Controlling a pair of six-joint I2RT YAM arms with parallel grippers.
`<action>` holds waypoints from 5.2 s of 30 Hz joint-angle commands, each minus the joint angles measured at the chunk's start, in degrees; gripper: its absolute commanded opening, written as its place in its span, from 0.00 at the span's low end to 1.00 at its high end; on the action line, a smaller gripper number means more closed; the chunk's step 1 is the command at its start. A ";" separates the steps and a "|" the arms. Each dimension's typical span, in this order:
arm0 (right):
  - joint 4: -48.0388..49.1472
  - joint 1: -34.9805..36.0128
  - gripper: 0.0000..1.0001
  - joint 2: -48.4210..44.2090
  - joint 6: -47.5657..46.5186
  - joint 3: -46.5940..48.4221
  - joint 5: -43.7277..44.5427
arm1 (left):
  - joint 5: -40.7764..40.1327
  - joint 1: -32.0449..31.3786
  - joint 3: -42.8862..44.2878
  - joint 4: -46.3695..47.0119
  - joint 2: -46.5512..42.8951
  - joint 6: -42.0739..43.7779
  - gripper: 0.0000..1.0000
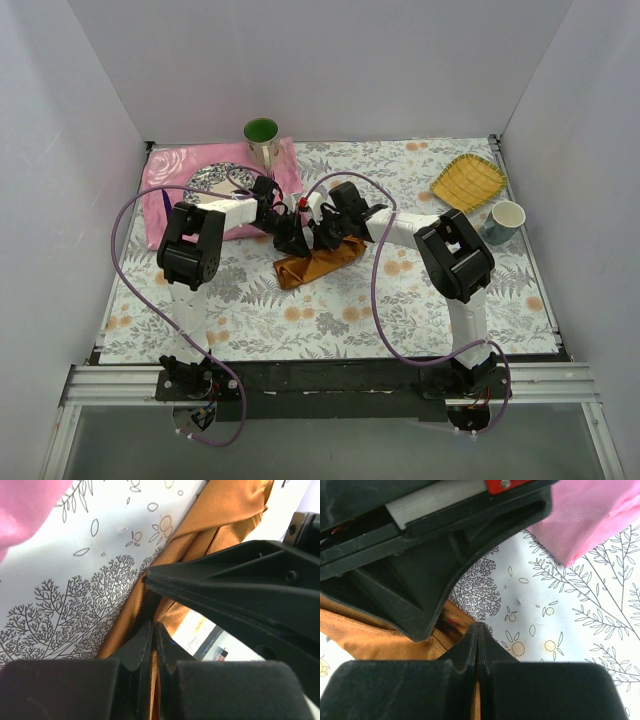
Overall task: Fold the napkin into a case and place the utensils inside
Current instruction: Stuff the top corner of the smaller-rectangle-folded napkin into the folded napkin.
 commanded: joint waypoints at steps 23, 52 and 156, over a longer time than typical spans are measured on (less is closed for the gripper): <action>-9.27 0.19 0.08 -3.34 0.07 5.73 2.37 | -3.83 2.09 0.56 1.81 3.55 4.32 0.00; -9.19 0.28 0.12 -5.37 8.59 -3.32 4.74 | -2.96 2.52 2.93 0.41 4.96 4.23 0.03; -3.22 -11.93 0.34 -6.07 25.64 -1.82 -10.02 | 3.12 7.27 -14.38 11.83 -1.11 0.19 0.00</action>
